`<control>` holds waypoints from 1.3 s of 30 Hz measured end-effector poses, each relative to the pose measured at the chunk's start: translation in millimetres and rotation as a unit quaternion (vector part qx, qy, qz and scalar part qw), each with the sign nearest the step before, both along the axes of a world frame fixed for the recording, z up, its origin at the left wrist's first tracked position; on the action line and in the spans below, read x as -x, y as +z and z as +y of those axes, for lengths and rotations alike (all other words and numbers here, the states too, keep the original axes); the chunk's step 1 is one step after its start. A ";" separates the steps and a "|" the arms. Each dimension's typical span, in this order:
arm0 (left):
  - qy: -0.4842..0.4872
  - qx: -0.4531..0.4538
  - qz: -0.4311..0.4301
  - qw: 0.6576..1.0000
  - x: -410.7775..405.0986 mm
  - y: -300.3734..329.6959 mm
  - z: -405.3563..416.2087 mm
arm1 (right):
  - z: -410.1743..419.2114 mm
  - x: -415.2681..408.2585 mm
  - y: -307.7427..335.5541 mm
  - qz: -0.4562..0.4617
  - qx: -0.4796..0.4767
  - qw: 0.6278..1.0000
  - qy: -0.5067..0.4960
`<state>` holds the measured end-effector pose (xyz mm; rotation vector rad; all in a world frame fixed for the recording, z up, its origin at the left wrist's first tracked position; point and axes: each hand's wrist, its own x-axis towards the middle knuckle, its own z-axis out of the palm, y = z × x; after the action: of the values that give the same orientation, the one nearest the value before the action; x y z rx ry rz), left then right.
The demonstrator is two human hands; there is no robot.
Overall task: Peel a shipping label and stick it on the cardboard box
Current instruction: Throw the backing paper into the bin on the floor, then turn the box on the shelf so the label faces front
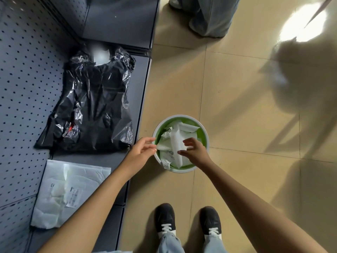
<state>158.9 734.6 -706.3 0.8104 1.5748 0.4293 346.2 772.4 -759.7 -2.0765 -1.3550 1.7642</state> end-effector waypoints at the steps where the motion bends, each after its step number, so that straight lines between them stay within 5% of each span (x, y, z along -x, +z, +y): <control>1: -0.001 0.001 0.000 1.000 0.5 0.6 -0.5 | -0.4 -1.3 0.9 -0.002 0.001 1.000 -0.001; 9: 0.013 -0.021 -0.006 1.000 -0.3 31.9 2.9 | 16.4 -13.1 40.5 0.006 -0.037 0.999 -0.022; 17: 0.027 -0.071 -0.013 0.997 -14.0 121.7 22.5 | 58.5 -16.4 145.9 0.064 -0.113 0.991 -0.037; 26: 0.048 -0.203 -0.014 0.978 -18.8 295.9 51.5 | 89.7 -31.0 343.8 0.128 -0.227 0.965 -0.009; 39: 0.059 -0.415 0.009 0.908 -36.1 585.0 20.8 | 67.6 -61.5 649.2 0.232 -0.389 0.884 0.111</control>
<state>195.0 755.4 -121.3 1.3564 1.4433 1.2329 407.7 840.0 -110.5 -1.0363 -1.7715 1.3038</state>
